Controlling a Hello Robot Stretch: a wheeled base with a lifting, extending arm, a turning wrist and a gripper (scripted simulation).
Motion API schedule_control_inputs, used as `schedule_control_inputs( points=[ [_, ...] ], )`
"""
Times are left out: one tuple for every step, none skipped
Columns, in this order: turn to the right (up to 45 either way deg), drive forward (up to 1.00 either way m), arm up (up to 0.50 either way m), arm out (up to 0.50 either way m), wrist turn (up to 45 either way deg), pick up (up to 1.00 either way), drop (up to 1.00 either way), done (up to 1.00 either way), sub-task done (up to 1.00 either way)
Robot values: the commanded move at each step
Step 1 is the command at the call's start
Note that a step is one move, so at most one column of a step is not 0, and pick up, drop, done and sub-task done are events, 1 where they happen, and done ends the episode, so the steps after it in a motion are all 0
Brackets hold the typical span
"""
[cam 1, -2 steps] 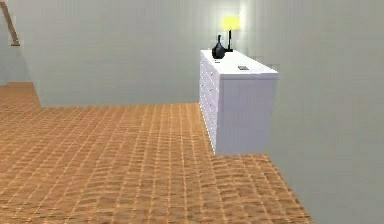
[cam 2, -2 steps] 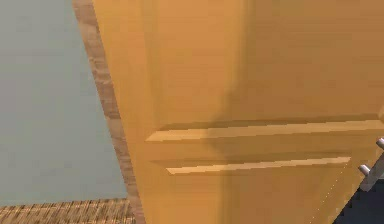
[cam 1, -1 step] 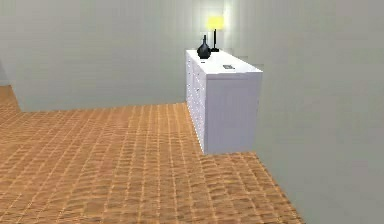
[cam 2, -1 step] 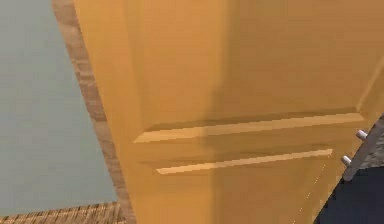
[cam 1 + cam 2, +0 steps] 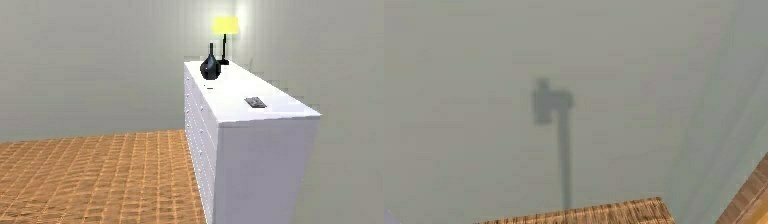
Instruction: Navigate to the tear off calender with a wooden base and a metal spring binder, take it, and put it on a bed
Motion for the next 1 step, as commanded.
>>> schedule_control_inputs(
  points=[
    [3.0, 0.00, 0.00, 0.00, 0.0, 0.00, 0.00, 0.00, 0.00]
  ],
)
